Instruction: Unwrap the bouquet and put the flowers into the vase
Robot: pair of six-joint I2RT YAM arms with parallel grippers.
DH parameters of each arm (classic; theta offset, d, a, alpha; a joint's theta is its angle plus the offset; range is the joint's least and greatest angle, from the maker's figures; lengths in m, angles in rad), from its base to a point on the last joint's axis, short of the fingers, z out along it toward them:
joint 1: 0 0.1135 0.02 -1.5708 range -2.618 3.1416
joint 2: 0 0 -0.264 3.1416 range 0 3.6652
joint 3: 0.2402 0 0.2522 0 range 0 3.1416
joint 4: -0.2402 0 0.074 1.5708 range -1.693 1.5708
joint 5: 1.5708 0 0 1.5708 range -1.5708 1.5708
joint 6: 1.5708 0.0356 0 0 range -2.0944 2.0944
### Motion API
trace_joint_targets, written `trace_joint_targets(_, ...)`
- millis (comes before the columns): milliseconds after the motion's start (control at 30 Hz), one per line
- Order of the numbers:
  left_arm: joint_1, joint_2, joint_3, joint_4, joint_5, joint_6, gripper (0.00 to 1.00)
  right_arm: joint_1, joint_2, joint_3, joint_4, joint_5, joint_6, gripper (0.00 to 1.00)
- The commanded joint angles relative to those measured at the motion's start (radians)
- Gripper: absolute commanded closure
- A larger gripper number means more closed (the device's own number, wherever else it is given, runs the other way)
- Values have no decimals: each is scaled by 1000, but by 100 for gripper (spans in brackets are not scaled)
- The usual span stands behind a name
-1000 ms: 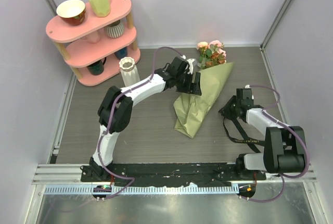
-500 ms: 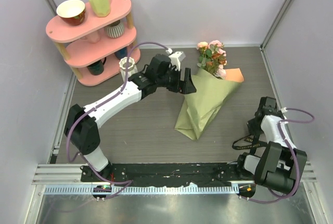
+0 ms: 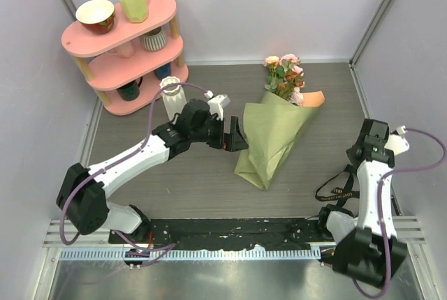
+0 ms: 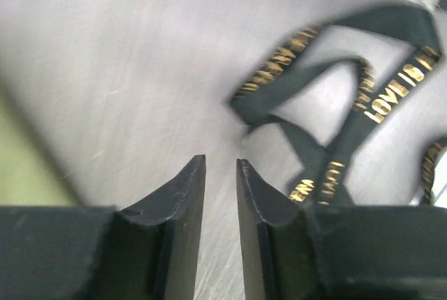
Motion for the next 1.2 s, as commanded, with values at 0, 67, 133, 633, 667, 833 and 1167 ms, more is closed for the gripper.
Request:
trace_joint_targets(0,-6,-24,-27,226,117,-69,2,147,-186,141,71,-32,-81,66)
trace_joint_targets(67,-32,72,11,273,200,-86,2,176,-216,235,90,-97,-104,63)
trace_joint_targets(133,-71,140,84,280,236,-92,1,191,-193,310,46,-124,-112,63)
trace_joint_targets(633,-338,226,240,72,143,66,0,345,183,474,68,-665,-240,61)
trace_joint_targets(667,-336,208,235,16,126,93,0,355,194,453,78,-665,-250,62)
trace_joint_targets(833,-306,73,175,-85,-56,115,0,389,232,285,108,-563,-237,65)
trace_joint_targets(1167,-256,-160,69,-115,-275,86,0,496,239,48,334,-453,-179,92)
